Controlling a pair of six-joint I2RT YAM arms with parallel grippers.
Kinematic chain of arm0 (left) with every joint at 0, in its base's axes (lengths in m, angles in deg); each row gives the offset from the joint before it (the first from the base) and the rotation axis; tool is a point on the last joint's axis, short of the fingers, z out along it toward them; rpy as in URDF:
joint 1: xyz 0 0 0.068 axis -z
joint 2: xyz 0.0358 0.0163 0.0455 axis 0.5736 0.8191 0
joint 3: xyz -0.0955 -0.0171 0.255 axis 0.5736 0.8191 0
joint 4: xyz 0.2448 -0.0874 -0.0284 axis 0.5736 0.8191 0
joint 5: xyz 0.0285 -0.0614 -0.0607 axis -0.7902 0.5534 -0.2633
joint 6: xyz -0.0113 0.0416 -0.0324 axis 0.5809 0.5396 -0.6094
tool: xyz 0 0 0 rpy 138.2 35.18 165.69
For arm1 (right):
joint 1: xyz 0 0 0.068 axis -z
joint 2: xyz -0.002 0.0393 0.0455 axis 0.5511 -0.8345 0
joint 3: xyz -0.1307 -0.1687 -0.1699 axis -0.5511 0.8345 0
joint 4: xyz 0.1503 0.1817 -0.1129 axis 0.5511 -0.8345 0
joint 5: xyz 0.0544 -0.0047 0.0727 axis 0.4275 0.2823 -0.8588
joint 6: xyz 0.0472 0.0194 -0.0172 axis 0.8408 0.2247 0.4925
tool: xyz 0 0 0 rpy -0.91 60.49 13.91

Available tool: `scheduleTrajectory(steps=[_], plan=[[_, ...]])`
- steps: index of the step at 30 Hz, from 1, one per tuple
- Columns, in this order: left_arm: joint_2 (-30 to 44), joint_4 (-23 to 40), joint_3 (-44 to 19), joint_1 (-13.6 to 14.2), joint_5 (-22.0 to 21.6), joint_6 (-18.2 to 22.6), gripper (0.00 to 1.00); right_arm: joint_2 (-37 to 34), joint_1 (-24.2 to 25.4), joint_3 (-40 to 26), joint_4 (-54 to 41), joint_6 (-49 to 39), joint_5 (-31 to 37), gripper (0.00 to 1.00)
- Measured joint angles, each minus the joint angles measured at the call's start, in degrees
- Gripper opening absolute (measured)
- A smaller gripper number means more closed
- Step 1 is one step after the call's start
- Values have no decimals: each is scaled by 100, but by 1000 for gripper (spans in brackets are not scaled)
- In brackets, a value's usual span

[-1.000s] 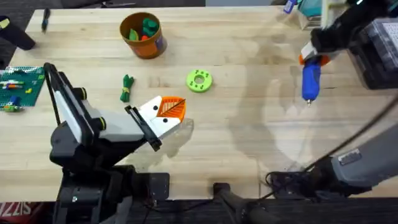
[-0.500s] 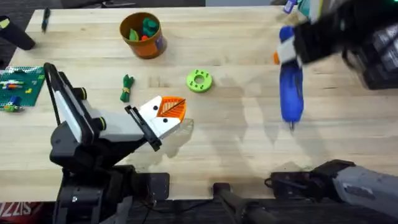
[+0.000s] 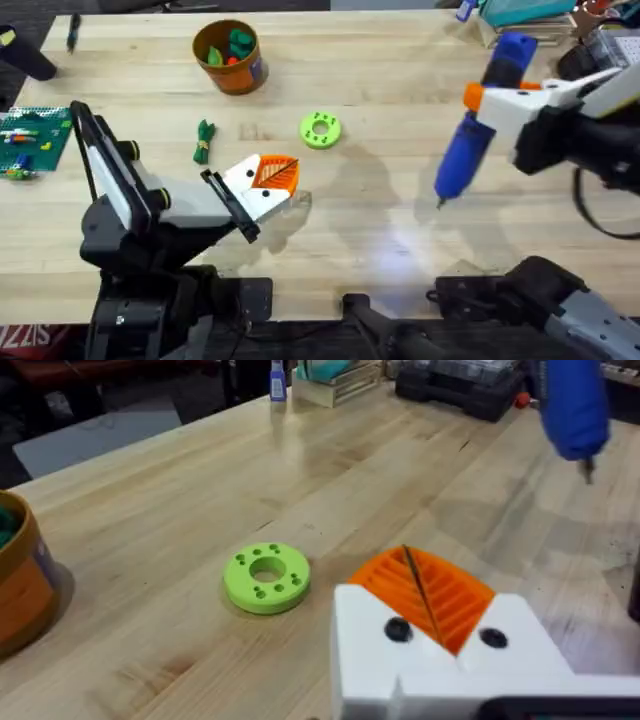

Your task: Pick up the gripper from the table and insert it into the empty holder that is missing its gripper. Then pick up a screw, insert it into the mounting hole, and use the screwdriver to tighten it. Finally, clean up the table by picking up the vegetable and placing it into the bucket.

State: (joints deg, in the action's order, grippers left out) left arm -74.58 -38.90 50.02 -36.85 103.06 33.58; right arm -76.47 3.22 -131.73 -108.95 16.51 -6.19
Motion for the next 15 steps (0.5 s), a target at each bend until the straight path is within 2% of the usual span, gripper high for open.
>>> scheduleTrajectory(steps=[3,6,7,8,15], plan=[[0,0,0,0,0,0,7,158,0,503,834,-373,-102,17],[0,0,0,0,0,0,7,109,0,776,1264,-925,-428,17],[0,0,0,0,0,0,7,-39,0,880,1671,-1362,-900,16],[0,0,0,0,0,0,7,-106,0,883,1870,-1464,-1082,16],[0,0,0,0,0,0,7,-631,0,883,3640,-1792,-2694,16]])
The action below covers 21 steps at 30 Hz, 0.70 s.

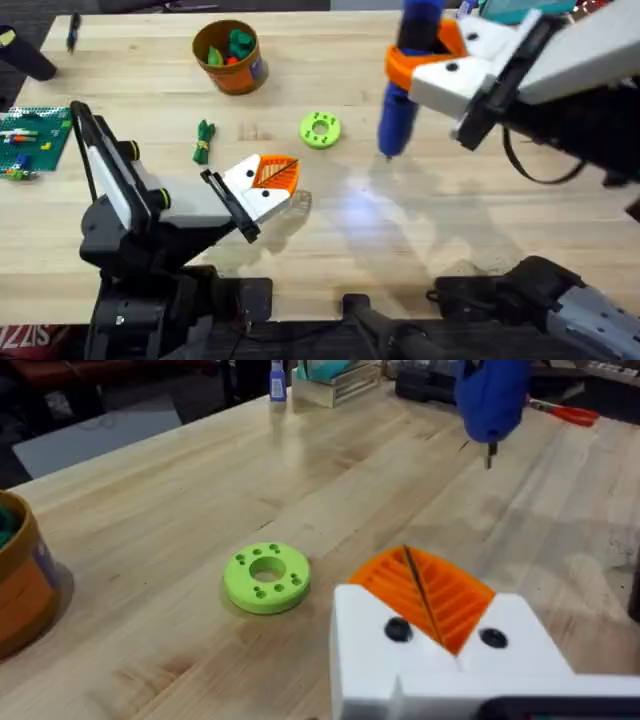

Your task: Pick up the gripper from the table and insert it into the empty holder that is missing its gripper. Then pick up a screw, insert it into the mounting hole, and use the screwdriver to tighten it. Finally, clean up the table by picking up the vegetable and placing it into the bucket.

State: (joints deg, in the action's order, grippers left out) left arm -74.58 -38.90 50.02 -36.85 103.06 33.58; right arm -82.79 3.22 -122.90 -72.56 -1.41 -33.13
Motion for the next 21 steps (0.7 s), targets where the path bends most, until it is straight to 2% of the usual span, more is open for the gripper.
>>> scheduleTrajectory(steps=[8,10,11,21], plan=[[0,0,0,0,0,0,7,-771,0,0,1761,-155,-1658,14],[0,0,0,0,0,0,7,-931,-11,0,2164,9,-1916,13],[0,0,0,0,0,0,7,-1171,-80,0,2839,438,-2141,13],[0,0,0,0,0,0,7,-2001,-872,0,4515,1133,-2391,12]])
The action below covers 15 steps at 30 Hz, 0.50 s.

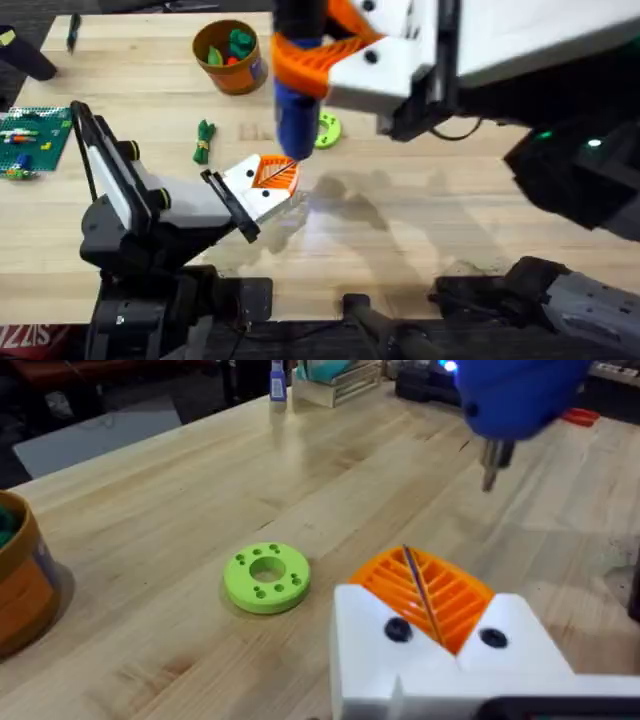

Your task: Pick up the gripper from the table and insert it into the empty holder that is missing its gripper. Then pick up a screw, insert it into the mounting hole, and use the screwdriver to tighten it. Finally, clean up the table by picking up the vegetable and placing it into the bucket.

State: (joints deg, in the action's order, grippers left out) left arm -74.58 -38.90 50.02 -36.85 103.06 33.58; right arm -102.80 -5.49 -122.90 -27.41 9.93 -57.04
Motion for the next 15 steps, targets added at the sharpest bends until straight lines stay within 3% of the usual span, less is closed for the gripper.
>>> scheduleTrajectory(steps=[7,15], plan=[[0,0,0,0,0,0,7,-409,-445,0,533,63,-65,12],[0,0,0,0,0,0,7,-634,-591,0,894,9,-66,12]])
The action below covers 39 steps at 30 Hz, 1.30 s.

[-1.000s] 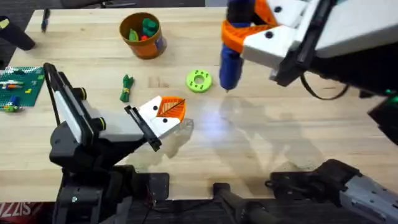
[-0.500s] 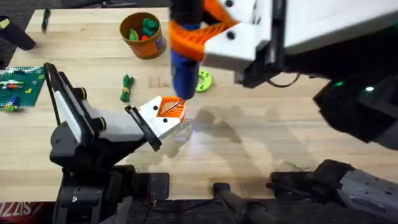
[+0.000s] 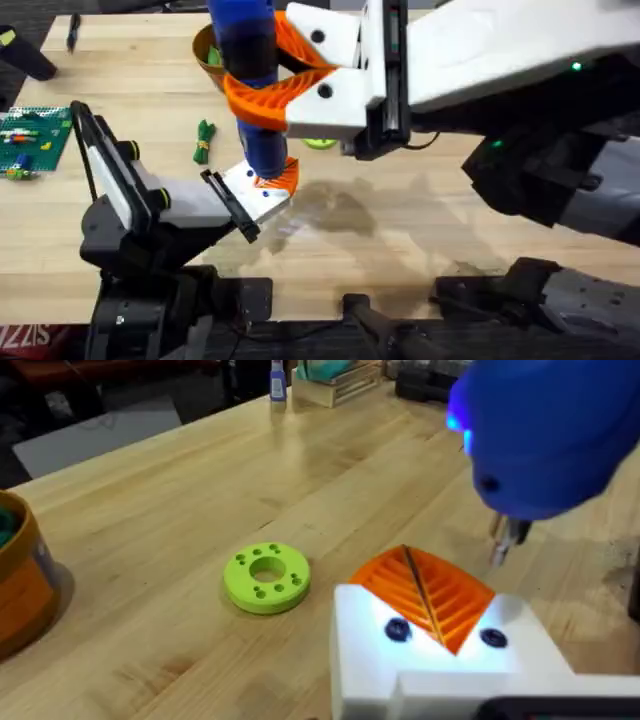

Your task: Pick up the gripper from the table and insert it into the empty holder that is missing its gripper. Then pick up a screw, insert it into the mounting hole, and use the screwdriver to tighten it. Finally, clean up the table by picking up the vegetable and placing it into the bucket.

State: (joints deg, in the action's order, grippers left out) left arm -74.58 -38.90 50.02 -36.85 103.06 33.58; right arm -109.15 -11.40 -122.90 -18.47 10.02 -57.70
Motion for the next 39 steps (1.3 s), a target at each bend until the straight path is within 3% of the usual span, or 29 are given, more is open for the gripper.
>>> scheduleTrajectory(steps=[13,39], plan=[[0,0,0,0,0,0,7,-693,-222,-310,245,-82,1,12],[0,0,0,0,-2,0,7,-1105,-240,-424,563,-191,159,12]])
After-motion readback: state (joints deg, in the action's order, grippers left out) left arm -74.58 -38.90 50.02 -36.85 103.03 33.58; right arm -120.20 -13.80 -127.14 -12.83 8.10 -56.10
